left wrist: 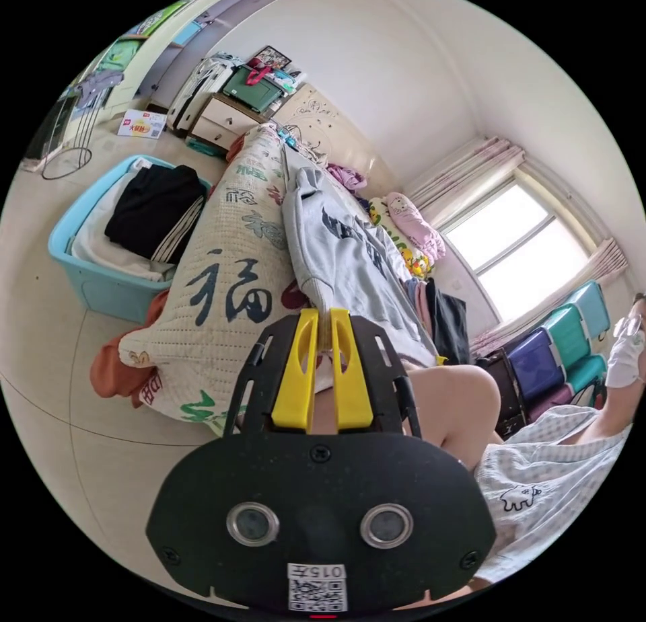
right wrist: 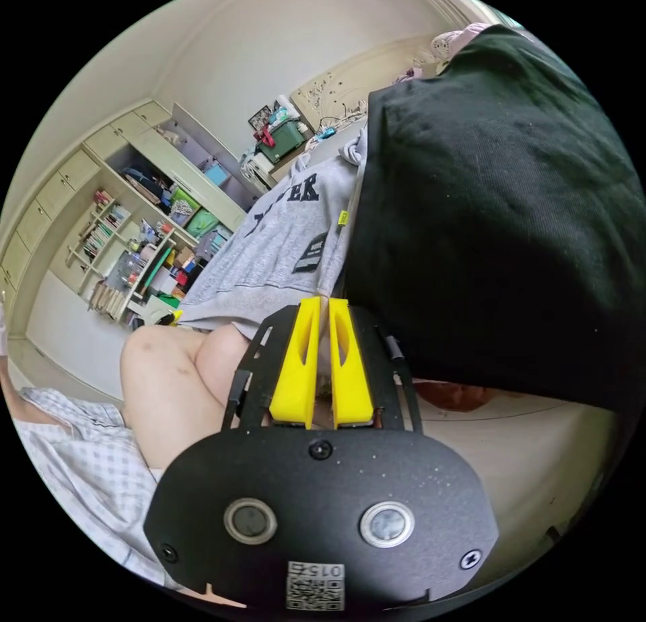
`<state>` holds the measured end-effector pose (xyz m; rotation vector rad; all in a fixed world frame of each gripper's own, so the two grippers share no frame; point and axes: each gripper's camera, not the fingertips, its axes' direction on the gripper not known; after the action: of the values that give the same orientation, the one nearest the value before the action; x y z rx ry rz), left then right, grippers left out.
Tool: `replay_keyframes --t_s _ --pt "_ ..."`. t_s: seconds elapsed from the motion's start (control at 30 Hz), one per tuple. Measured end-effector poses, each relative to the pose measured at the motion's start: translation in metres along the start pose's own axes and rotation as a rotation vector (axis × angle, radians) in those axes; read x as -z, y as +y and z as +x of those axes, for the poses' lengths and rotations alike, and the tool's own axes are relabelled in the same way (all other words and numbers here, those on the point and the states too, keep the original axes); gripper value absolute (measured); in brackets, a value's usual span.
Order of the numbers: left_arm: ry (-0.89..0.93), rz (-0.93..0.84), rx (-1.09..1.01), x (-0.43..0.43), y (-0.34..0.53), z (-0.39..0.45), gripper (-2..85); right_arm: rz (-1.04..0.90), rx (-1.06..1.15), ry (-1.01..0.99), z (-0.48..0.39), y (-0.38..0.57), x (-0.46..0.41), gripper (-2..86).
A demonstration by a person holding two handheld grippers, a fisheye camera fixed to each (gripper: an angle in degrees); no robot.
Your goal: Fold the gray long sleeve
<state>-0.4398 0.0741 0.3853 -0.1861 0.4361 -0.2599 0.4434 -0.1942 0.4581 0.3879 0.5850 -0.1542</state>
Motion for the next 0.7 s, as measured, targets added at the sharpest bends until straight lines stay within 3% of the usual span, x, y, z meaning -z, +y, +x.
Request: replay_keyframes --t_s 0.13,0.37,0.7 --pt "-0.045 -0.014 0.037 0.0 0.02 0.005 1.2 -0.039 -0.007 0.08 0.012 0.014 -0.007 -0.3" --pt "-0.088 0.068 0.079 0.042 0.076 0.033 -0.3 0.019 0.004 -0.011 0.024 0.049 0.013 -0.5" --pt "-0.348 0.394 -0.045 0.168 0.189 0.163 -0.8 0.053 0.163 -0.149 0.002 0.099 0.032 -0.4"
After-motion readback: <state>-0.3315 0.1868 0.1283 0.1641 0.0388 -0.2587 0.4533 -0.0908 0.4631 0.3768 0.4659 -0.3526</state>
